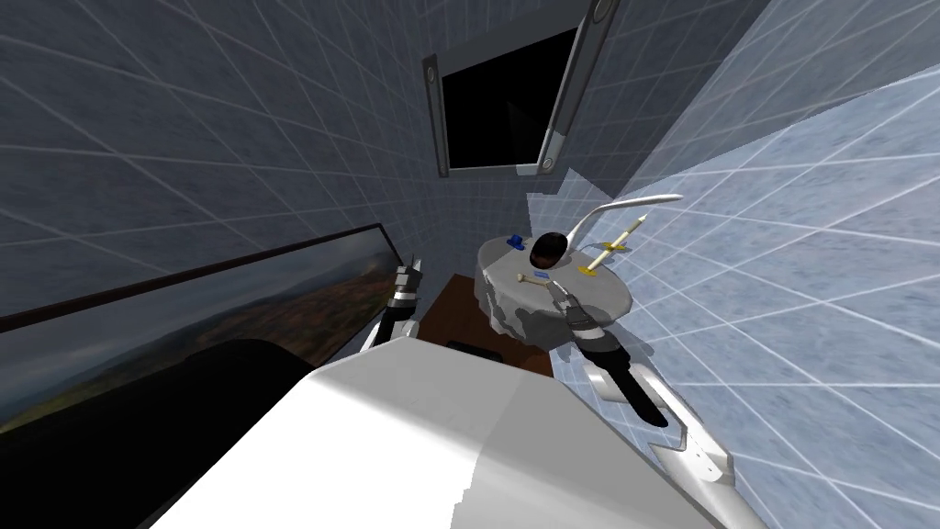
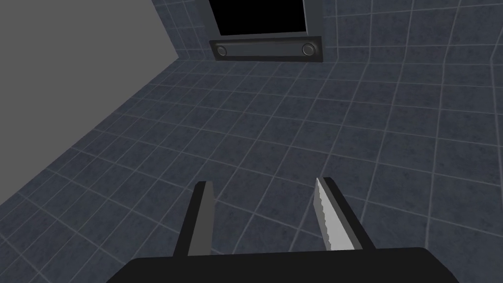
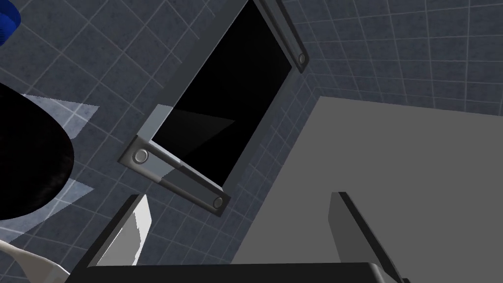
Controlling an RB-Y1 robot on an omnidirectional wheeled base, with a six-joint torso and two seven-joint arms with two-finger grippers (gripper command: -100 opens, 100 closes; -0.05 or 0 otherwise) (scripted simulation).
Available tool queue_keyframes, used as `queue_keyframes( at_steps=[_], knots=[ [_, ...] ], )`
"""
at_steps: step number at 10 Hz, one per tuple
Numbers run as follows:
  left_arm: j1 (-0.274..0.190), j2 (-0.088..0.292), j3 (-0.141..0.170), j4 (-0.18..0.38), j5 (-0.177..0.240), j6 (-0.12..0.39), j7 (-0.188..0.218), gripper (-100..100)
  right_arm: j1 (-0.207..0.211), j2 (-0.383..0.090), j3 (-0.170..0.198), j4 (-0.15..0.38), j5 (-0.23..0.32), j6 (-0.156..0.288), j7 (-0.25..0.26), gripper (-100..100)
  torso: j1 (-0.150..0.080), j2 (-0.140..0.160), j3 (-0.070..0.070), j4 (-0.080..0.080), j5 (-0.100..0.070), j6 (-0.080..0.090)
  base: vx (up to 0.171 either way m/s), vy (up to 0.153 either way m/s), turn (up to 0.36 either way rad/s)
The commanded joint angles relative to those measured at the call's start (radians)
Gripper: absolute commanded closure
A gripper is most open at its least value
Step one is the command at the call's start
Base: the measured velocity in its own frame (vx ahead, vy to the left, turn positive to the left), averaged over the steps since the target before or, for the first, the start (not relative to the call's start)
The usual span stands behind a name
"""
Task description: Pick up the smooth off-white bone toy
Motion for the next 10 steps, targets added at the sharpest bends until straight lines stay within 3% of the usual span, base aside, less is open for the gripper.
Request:
queue_keyframes(
  at_steps=[1, 2, 7, 8, 9, 10],
  knots=[
    [0.000, 0.000, 0.000, 0.000, 0.000, 0.000, 0.000, 0, -0.007, -0.050, -0.003, 0.044, 0.019, -0.011, 0.017, -100, 0.000, 0.000, 0.000, 0.000, 0.000, 0.000, -0.012, 0.036, 0.149],
    [0.000, 0.000, 0.000, 0.000, 0.000, 0.000, 0.000, 0, -0.007, -0.081, -0.003, 0.044, 0.019, -0.011, 0.017, -100, 0.001, 0.000, 0.000, 0.000, 0.000, 0.000, -0.009, 0.031, 0.077],
    [0.000, 0.000, 0.000, 0.000, 0.000, 0.000, 0.000, 0, -0.017, -0.241, -0.004, 0.155, 0.083, -0.039, 0.054, -100, 0.000, 0.000, 0.000, 0.000, 0.000, 0.000, -0.009, 0.039, 0.122],
    [0.000, 0.000, 0.000, 0.000, 0.000, 0.000, 0.000, 0, -0.017, -0.277, -0.004, 0.155, 0.083, -0.039, 0.054, -100, 0.001, 0.000, 0.000, 0.000, 0.000, 0.000, -0.006, 0.033, 0.074],
    [0.000, 0.000, 0.000, 0.000, 0.000, 0.000, 0.000, 0, -0.021, -0.308, -0.003, 0.193, 0.109, -0.050, 0.065, -100, 0.001, 0.000, 0.000, 0.000, 0.000, 0.000, -0.004, 0.040, 0.124],
    [0.000, 0.000, 0.000, 0.000, 0.000, 0.000, 0.000, 0, -0.021, -0.334, -0.003, 0.193, 0.109, -0.050, 0.065, -100, 0.001, 0.000, 0.000, 0.000, 0.000, 0.000, -0.002, 0.037, 0.079]
  ],
)
